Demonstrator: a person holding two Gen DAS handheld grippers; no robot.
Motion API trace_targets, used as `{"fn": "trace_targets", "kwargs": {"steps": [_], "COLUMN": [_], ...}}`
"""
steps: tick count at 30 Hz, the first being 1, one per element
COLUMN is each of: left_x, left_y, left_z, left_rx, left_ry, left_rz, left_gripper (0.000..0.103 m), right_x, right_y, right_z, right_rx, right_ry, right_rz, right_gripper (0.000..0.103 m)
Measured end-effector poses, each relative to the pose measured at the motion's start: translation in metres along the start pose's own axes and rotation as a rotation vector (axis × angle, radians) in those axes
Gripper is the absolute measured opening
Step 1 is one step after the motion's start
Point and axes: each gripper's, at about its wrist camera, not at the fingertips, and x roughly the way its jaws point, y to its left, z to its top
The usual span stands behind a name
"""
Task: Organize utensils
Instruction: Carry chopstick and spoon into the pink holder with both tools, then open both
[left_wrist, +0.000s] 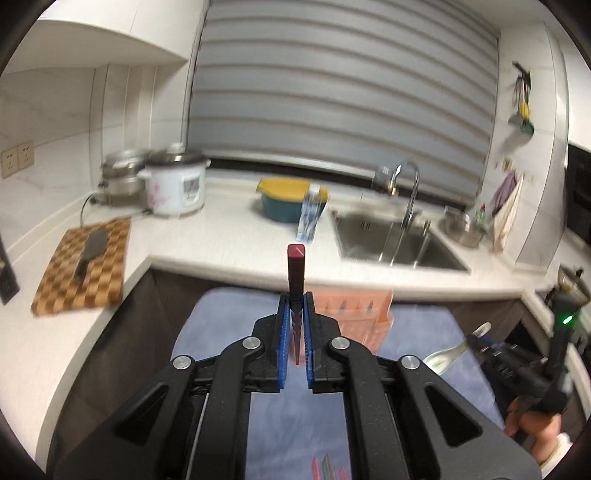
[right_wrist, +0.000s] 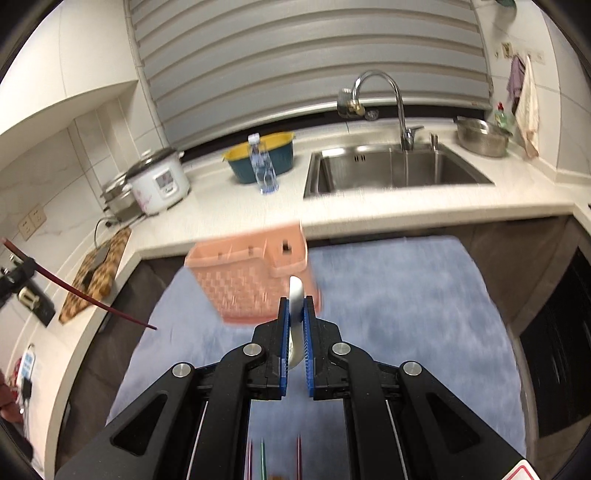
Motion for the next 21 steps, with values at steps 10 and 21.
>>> {"fn": "trace_targets", "kwargs": {"steps": [10, 21], "left_x": [0.077, 0.151], "left_y": [-0.021, -0.019], "left_z": [0.055, 0.020], "left_rx": [0.003, -0.004], "left_ry": [-0.052, 0.085], "left_rz": [-0.018, -0.017], "left_gripper": [0.007, 0.007], "right_x": [0.083, 0.153], "right_y": [0.009, 0.006], "right_z": [0.069, 0.051], "right_rx": [-0.008, -0.028], "right_ry": [-0.021, 0.090], "right_rz": [-0.007, -0.033], "right_gripper": [0.007, 0.007]}}
